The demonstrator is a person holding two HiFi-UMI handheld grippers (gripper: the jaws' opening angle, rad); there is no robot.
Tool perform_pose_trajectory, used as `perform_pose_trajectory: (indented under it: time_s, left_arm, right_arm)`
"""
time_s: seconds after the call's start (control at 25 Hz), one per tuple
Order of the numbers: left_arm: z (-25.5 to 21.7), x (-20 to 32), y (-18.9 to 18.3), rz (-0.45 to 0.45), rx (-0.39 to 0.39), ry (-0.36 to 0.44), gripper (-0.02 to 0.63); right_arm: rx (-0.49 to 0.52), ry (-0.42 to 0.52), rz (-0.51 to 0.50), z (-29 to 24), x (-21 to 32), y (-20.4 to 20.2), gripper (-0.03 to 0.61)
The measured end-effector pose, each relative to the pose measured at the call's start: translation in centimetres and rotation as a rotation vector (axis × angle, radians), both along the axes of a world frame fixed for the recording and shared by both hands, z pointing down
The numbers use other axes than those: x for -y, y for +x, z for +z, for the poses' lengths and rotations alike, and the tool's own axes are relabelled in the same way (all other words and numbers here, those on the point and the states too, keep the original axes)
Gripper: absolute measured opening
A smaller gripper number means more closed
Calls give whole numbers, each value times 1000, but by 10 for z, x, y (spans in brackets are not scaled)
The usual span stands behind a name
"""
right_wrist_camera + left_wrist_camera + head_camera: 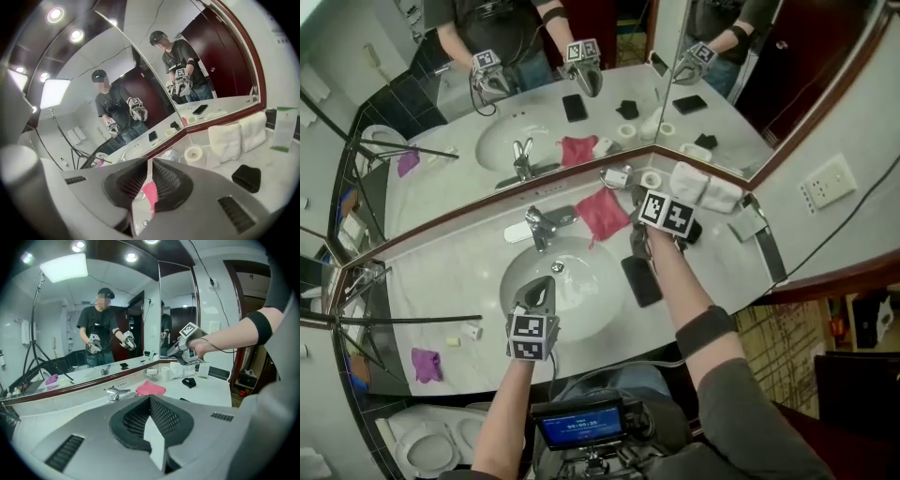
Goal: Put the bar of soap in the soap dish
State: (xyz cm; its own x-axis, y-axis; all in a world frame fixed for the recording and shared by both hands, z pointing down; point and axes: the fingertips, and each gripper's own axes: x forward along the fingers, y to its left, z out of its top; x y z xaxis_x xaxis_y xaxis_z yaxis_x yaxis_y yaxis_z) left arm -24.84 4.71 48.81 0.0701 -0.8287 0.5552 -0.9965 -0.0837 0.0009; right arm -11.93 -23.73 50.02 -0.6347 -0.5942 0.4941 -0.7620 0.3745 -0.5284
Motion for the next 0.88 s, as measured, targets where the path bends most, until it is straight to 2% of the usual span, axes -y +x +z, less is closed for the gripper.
perform_pose_trajectory:
  time_s: [0.16, 0.44, 0.72, 0.88]
  left_arm:
    - [-5, -12, -5, 9, -17, 3, 0]
    - [-18, -26, -20, 23, -27, 37, 0]
    - [-20, -44, -24, 29, -37, 54, 0]
    - [-23, -51, -23, 36, -32, 69, 0]
  right_arm:
    - [-109, 82, -57, -6, -30, 19, 23]
    - [-279, 198, -108, -7, -68, 59, 21]
    - [-372, 287, -137, -15, -94, 95, 20]
    - [-390, 291, -128, -11, -105, 114, 21]
